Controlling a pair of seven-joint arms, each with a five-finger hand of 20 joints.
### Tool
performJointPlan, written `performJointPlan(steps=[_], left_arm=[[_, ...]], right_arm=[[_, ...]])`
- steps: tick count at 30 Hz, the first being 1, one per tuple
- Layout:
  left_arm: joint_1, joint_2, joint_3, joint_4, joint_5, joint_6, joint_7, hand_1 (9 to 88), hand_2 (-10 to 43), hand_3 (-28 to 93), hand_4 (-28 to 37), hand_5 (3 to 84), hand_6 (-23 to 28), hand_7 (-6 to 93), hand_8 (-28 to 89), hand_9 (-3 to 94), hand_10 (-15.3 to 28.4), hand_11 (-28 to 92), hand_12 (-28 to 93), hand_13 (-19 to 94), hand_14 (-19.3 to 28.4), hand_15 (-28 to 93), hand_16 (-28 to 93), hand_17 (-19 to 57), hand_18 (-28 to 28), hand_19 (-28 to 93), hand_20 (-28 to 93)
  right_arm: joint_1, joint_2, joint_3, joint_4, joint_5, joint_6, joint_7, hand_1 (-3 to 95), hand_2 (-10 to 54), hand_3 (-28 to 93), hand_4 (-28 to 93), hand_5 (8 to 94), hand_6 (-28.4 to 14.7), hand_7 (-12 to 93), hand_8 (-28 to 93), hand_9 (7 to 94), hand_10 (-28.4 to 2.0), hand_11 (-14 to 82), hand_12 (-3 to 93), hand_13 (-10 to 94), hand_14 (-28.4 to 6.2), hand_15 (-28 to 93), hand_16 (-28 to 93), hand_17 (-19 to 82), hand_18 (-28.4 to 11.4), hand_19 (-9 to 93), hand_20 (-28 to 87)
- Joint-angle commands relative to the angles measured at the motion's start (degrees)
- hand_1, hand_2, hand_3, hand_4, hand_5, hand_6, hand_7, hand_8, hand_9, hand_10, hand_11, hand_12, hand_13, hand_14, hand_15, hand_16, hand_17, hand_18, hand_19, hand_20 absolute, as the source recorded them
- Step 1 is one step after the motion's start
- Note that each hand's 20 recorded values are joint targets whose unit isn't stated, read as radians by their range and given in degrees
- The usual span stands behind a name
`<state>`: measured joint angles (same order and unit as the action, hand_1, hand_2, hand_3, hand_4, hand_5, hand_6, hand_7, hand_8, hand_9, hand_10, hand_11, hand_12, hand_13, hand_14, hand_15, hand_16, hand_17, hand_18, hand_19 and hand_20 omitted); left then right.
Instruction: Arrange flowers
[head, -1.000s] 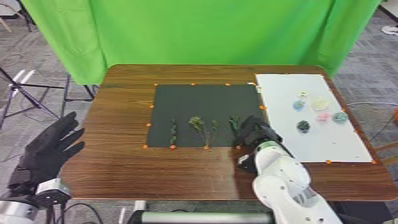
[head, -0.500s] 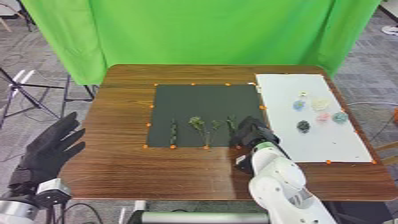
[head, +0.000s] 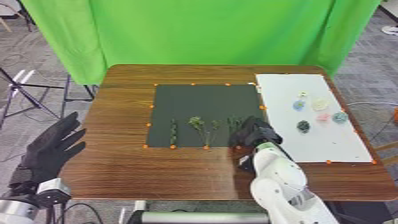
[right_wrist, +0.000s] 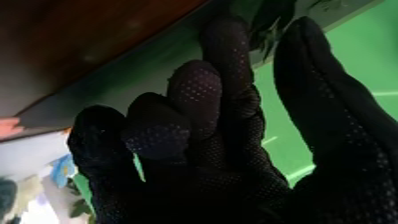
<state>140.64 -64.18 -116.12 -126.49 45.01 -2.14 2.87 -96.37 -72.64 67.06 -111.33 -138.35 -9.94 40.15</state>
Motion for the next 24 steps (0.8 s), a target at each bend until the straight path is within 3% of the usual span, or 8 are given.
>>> performJointPlan(steps=[1, 3, 5, 10, 17, 24], left_arm=[[0.25, 0.14, -0.21, 0.11, -0.26, -0.67, -0.5, 23.0, -5.1, 71, -28.3, 24.1, 1.3, 17.4, -9, 17.9, 8.6, 11, 20, 13, 11.6, 17, 7, -11.5, 17.9, 33, 10], [0.34, -0.11, -0.31, -0.02, -0.14, -0.69, -0.49, 23.0, -5.1, 71, -28.3, 24.1, 1.3, 17.3, -9, 17.9, 8.6, 11, 20, 13, 11.6, 17, 7, -11.5, 17.9, 33, 10], [0.37, -0.21, -0.31, -0.08, -0.07, -0.74, -0.45, 23.1, -4.9, 70, -28.3, 24.1, 1.2, 17.4, -9, 17.8, 8.6, 11, 20, 13, 11.6, 17, 7, -11.4, 17.9, 33, 10], [0.84, -0.63, -0.39, -0.33, 0.01, -0.46, -0.06, 23.1, -4.8, 70, -28.3, 24.1, 1.2, 17.4, -9, 17.9, 8.5, 11, 20, 14, 11.7, 17, 7, -11.5, 17.9, 33, 10], [1.05, -1.08, -0.24, -0.5, 0.09, -0.16, 0.34, 23.1, -4.7, 70, -28.3, 24.2, 1.2, 17.4, -9, 17.9, 8.6, 10, 19, 14, 11.6, 17, 7, -11.4, 17.9, 33, 10], [1.23, -1.28, -0.5, -0.69, 0.12, 0.1, 0.54, 23.0, -4.6, 70, -28.3, 24.2, 1.2, 17.5, -9, 17.9, 8.6, 10, 19, 14, 11.6, 17, 7, -11.4, 17.9, 33, 10]], right_arm=[[-2.1, 3.32, 0.22, 0.55, -5.6, -0.42, 0.42, 27.9, -6.9, 80, -23, 64.0, -3.0, 50, 8, 69.9, -13.5, 58.8, 47.6, 67, -11.2, 81, 38, 34, -22.9, 93, 60], [-1.98, 4.53, 0.87, -0.02, -5.48, 1.73, 0.47, 27.1, -6.4, 81, -22, 62.2, -3.7, 50, 1, 67.6, -13.8, 59.0, 47.2, 65, -11.5, 82, 37, 33, -22.9, 93, 59], [-1.92, 6.32, 2.04, -0.06, -6.22, 6.23, -0.94, 26.3, -6.1, 82, -22, 56.3, -5.1, 53, -14, 60.7, -14.5, 59.9, 46.3, 61, -12.4, 82, 36, 31, -22.5, 93, 58], [-0.11, 11.81, 4.11, 0.87, -9.03, 13.53, 0.25, 27.5, -7.6, 85, -23, 43.2, -6.8, 50, -19, 43.2, -18.1, 55.3, 37.6, 50, -14.4, 82, 31, 25, -21.9, 89, 57], [-0.31, 17.25, 8.57, 1.82, -8.98, 9.96, 3.82, 26.8, -8.6, 88, -24, 34.3, -6.7, 42, -17, 34.3, -18.6, 38.6, 29.2, 31, -15.3, 61, 15, 12, -22.1, 70, 50], [-0.88, 18.19, 10.53, 3.38, -7.21, 5.6, 3.65, 29.3, -8.8, 89, -24, 34.4, -6.5, 39, -16, 35.1, -17.7, 33.8, 27.8, 31, -14.6, 54, 15, 10, -22.0, 65, 45]])
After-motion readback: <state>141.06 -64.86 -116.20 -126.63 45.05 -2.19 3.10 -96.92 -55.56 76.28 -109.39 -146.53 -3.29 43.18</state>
